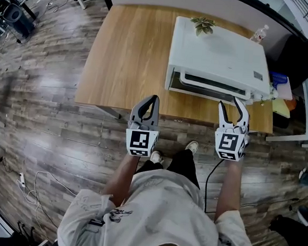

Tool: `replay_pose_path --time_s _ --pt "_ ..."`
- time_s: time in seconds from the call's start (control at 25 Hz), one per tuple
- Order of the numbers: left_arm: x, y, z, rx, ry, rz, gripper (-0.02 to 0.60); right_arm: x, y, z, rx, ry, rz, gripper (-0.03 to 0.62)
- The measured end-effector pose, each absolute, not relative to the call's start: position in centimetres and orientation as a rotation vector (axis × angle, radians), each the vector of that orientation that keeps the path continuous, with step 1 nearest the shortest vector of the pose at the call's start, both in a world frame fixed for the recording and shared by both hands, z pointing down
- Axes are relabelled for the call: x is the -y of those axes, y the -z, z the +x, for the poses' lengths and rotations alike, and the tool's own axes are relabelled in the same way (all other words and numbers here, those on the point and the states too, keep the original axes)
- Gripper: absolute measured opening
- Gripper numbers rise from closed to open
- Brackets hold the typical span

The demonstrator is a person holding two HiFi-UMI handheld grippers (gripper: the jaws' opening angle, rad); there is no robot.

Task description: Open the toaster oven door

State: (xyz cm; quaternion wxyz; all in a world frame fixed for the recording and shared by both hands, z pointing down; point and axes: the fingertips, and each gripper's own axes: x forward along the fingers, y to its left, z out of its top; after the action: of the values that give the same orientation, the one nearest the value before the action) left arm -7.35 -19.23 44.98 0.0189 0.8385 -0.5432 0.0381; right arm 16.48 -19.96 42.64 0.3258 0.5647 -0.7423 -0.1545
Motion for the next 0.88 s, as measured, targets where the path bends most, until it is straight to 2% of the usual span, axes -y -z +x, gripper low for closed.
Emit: replay_pose_path --time_s 0.24,0.44,0.52,0.56,0.88 --pt "19.1 -45.7 -7.0 1.684 -0.107 2.584 0.014 21.5 -44.3 17.2 1.653 0.642 1.239 0.218" --pt "19.3 -45.7 -7.0 1.693 -0.091 2.571 0.014 22.8 -44.7 17.9 1.543 0.667 1.149 0.219" --pt "19.4 -45.8 -7.3 1.703 -0.089 2.549 0.014 23.2 -44.9 17.9 1.514 0.67 1.14 0.189" --pt "19.4 -45.8 -7.3 1.705 -0.086 2.545 0.014 23.3 -44.8 18.0 1.505 0.674 1.147 0.147" --pt "19.6 -45.5 -7.3 1.721 -0.07 2.536 0.014 23.5 -44.5 18.0 1.503 0.679 1.146 0.141"
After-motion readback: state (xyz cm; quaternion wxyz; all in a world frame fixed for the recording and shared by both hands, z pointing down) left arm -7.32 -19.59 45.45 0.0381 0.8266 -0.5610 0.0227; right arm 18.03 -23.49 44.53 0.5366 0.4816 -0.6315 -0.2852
